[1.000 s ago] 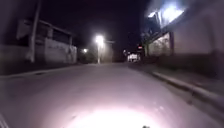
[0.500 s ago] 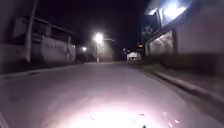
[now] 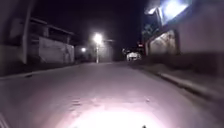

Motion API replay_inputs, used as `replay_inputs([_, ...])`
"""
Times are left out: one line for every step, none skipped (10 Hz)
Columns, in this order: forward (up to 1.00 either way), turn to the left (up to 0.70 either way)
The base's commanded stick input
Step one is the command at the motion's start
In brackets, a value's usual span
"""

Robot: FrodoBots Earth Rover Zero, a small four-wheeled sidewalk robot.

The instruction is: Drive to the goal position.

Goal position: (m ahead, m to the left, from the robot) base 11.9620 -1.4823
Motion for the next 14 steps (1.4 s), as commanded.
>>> replay_inputs([0.7, 0.01])
replay_inputs([0.7, 0.01])
replay_inputs([0.7, 0.01])
replay_inputs([0.7, 0.01])
replay_inputs([0.7, 0.01])
replay_inputs([0.7, 0.01])
replay_inputs([0.7, 0.01])
replay_inputs([0.7, 0.01])
replay_inputs([0.7, 0.01])
replay_inputs([0.7, 0.01])
replay_inputs([0.7, 0.01])
replay_inputs([0.7, 0.01])
replay_inputs([0.7, 0.01])
replay_inputs([0.7, 0.01])
